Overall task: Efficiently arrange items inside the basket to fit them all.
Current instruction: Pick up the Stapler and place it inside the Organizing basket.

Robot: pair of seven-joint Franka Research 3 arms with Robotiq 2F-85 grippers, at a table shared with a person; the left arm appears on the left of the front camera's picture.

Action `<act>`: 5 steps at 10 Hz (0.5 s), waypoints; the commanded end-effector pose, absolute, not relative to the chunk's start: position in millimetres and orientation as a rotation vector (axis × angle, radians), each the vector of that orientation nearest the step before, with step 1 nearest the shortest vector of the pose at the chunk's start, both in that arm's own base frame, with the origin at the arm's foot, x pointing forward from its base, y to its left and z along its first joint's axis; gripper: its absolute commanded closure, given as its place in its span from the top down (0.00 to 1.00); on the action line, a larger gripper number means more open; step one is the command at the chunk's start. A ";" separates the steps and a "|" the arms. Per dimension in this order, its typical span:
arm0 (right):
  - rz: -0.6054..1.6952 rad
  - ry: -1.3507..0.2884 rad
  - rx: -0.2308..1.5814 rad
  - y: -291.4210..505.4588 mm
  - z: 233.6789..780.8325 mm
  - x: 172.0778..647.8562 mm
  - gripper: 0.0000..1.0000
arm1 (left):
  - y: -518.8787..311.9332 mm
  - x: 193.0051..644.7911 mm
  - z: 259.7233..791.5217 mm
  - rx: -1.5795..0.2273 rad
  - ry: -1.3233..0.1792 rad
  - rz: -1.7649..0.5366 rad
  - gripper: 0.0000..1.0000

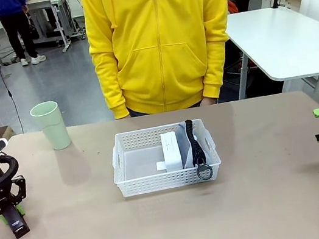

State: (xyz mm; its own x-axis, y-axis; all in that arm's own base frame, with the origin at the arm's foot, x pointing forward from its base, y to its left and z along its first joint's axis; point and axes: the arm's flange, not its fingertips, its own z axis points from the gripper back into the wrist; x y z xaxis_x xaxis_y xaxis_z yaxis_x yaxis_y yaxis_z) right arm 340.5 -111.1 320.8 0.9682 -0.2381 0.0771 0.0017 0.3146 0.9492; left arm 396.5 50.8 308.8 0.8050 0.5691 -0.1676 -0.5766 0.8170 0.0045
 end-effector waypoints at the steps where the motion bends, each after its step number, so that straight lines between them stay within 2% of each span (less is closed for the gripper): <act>1: -0.167 -0.229 1.258 -110.5 324.0 341.6 1.00 | 52.6 395.2 306.8 -0.114 0.143 0.619 0.00; 2: -0.167 -0.229 1.258 -110.5 324.0 341.6 1.00 | 54.6 393.6 310.9 -0.149 0.133 0.607 0.00; 5: -0.167 -0.229 1.258 -110.5 324.0 341.6 1.00 | 83.4 388.0 347.9 -0.635 0.120 0.428 0.00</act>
State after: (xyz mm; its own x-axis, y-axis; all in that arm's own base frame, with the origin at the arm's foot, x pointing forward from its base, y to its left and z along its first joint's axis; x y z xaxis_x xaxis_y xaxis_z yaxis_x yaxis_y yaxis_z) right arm 340.5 -111.0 320.8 0.9683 -0.2377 0.0770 0.0017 0.3143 0.9493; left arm 394.7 68.4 339.8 0.8569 0.4787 -0.1914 -0.5140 0.7640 -0.3900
